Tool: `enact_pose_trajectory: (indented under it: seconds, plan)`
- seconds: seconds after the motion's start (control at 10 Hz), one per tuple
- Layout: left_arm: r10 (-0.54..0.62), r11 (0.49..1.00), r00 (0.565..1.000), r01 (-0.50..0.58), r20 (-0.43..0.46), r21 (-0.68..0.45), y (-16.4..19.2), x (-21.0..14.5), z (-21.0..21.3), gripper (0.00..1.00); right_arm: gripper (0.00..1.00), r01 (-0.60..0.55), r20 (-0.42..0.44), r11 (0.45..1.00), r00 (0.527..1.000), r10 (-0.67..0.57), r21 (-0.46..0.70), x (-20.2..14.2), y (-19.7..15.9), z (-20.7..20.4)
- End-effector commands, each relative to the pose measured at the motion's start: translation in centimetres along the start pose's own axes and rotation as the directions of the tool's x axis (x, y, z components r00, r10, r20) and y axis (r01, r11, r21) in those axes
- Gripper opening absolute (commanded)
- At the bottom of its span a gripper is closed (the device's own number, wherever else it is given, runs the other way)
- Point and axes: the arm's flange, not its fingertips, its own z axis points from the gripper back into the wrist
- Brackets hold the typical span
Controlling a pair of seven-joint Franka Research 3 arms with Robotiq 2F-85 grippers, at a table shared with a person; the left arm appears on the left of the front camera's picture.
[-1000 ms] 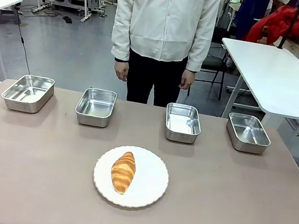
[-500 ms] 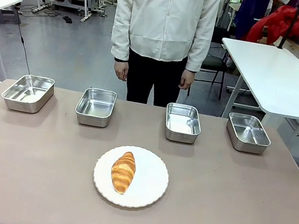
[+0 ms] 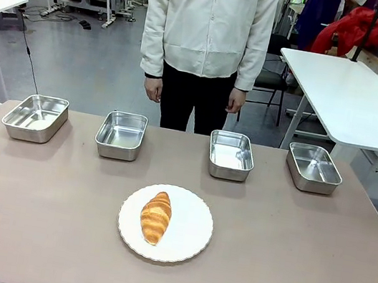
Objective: Place the bread in the container.
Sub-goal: Place the Butter Roll into the Airtight Container indicated by the human.
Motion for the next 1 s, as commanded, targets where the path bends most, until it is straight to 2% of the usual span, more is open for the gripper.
enact_pose_trajectory:
  seconds: [0.0, 0.9]
  plan:
    - [-0.014, 1.000, 1.000, 0.014, 0.005, -0.005, -0.09, 0.00, 0.11, 1.00, 1.00, -0.002, 0.004, 1.000, 1.000, 0.002, -0.001, 0.10, 0.03, 0.02]
    - [-0.014, 1.000, 1.000, 0.014, 0.005, -0.005, -0.09, 0.00, 0.11, 1.00, 1.00, -0.002, 0.004, 1.000, 1.000, 0.002, -0.001, 0.10, 0.03, 0.02]
